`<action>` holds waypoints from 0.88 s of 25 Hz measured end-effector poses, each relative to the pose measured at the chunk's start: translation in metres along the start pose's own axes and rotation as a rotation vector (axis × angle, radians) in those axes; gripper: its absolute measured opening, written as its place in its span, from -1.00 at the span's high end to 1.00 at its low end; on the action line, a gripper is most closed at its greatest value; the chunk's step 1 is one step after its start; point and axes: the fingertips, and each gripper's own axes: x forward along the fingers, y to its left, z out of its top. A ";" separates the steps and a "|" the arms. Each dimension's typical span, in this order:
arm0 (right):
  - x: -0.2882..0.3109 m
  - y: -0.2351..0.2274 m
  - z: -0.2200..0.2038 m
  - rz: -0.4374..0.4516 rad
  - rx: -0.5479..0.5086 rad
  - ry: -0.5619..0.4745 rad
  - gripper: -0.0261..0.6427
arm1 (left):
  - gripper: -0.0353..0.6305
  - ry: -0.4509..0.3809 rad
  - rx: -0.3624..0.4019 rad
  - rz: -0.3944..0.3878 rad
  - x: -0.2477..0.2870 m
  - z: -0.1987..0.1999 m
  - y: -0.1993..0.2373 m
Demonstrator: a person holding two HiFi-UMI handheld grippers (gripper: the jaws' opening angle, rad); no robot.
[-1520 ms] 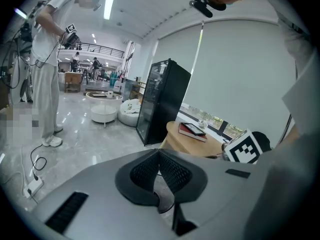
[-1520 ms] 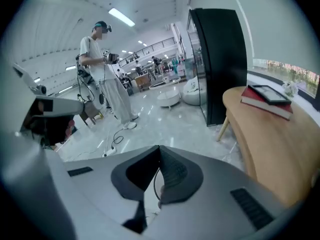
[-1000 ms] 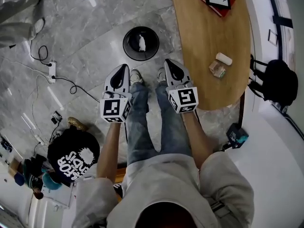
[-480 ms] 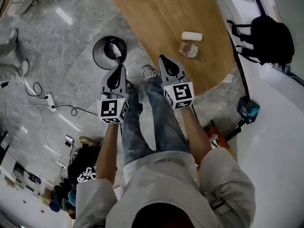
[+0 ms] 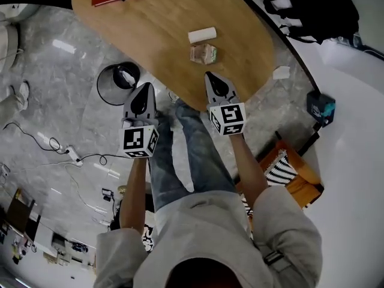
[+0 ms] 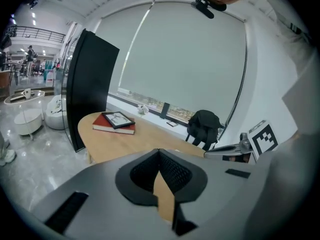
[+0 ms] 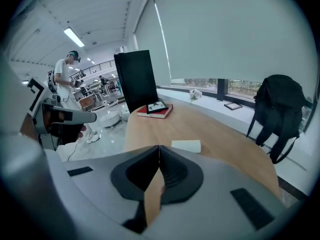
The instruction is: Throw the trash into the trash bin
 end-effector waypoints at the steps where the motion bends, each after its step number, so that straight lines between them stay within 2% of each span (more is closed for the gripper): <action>1: -0.002 -0.007 -0.006 -0.009 0.006 0.010 0.83 | 0.84 0.006 0.005 -0.009 0.003 -0.001 -0.005; 7: -0.003 -0.037 -0.025 -0.033 0.019 0.051 0.83 | 0.84 0.025 0.015 -0.032 0.015 -0.004 -0.023; 11: 0.010 -0.037 -0.031 0.003 -0.047 0.093 0.83 | 0.84 0.030 0.012 -0.021 0.015 -0.007 -0.024; 16: 0.037 -0.028 -0.034 0.079 -0.240 0.178 0.83 | 0.84 0.022 0.004 -0.005 0.012 -0.006 -0.021; 22: 0.064 -0.013 -0.055 0.254 -0.668 0.359 0.81 | 0.84 0.012 -0.021 0.019 0.003 -0.007 -0.014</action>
